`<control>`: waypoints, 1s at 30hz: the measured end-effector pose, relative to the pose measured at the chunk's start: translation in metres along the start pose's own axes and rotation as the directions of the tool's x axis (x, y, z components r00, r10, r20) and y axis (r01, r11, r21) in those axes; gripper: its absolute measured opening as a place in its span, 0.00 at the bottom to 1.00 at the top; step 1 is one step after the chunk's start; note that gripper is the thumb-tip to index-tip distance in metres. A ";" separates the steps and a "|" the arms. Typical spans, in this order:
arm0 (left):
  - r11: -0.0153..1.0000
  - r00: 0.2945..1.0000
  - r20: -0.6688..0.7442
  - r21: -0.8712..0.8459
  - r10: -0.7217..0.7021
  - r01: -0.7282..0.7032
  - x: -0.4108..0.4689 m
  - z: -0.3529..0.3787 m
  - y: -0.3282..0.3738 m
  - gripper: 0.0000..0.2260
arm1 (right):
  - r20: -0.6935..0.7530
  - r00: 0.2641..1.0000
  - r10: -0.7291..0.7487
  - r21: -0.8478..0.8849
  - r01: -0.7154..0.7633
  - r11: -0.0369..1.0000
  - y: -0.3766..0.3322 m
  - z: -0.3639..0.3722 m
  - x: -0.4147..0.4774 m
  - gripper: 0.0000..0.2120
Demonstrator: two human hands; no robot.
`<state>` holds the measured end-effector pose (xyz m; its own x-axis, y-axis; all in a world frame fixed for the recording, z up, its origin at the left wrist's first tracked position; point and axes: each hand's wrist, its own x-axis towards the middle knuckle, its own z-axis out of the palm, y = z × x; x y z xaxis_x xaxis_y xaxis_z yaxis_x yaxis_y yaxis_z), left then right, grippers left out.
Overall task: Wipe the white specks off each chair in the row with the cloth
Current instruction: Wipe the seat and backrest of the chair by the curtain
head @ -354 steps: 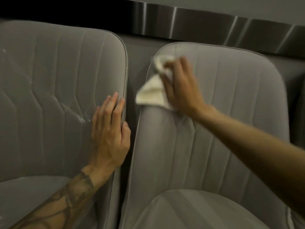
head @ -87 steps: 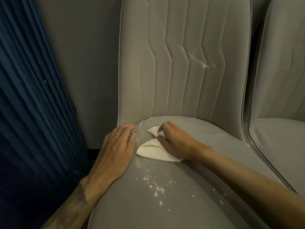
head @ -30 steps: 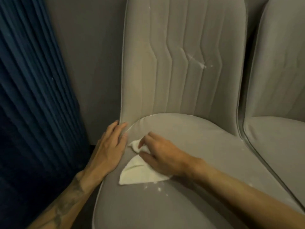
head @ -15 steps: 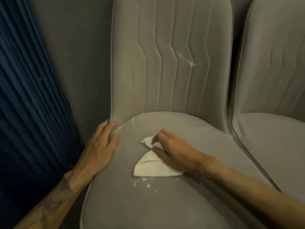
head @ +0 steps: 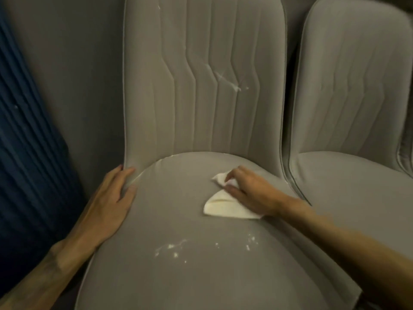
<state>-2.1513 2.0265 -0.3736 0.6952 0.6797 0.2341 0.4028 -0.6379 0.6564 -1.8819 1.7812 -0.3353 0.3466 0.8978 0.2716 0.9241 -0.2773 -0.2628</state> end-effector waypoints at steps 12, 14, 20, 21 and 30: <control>0.999 1.000 0.004 -0.038 0.007 -0.007 0.003 -0.001 -0.001 0.22 | 0.031 0.997 -0.068 -0.072 0.070 0.995 0.030 -0.025 -0.028 0.12; 0.999 1.000 0.008 -0.046 0.011 -0.011 0.002 -0.001 0.000 0.20 | -0.005 0.996 0.092 -0.114 -0.092 0.989 0.064 -0.036 -0.017 0.13; 0.999 1.000 0.002 -0.031 0.022 -0.021 0.003 -0.001 -0.005 0.22 | -0.014 1.000 -0.002 -0.054 0.001 0.999 0.030 -0.024 -0.046 0.11; 0.999 1.000 -0.002 -0.032 0.024 -0.024 0.004 -0.001 -0.006 0.22 | 0.024 0.999 -0.036 -0.040 0.037 0.999 0.025 -0.026 -0.055 0.11; 0.998 0.998 -0.037 0.046 0.047 -0.045 0.009 0.004 -0.011 0.23 | -0.079 0.988 0.129 -0.113 -0.137 0.984 0.042 -0.021 -0.041 0.13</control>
<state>-2.1473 2.0379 -0.3819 0.6910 0.6619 0.2906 0.3980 -0.6840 0.6114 -1.8544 1.7255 -0.3382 0.4746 0.8246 0.3079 0.8799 -0.4348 -0.1917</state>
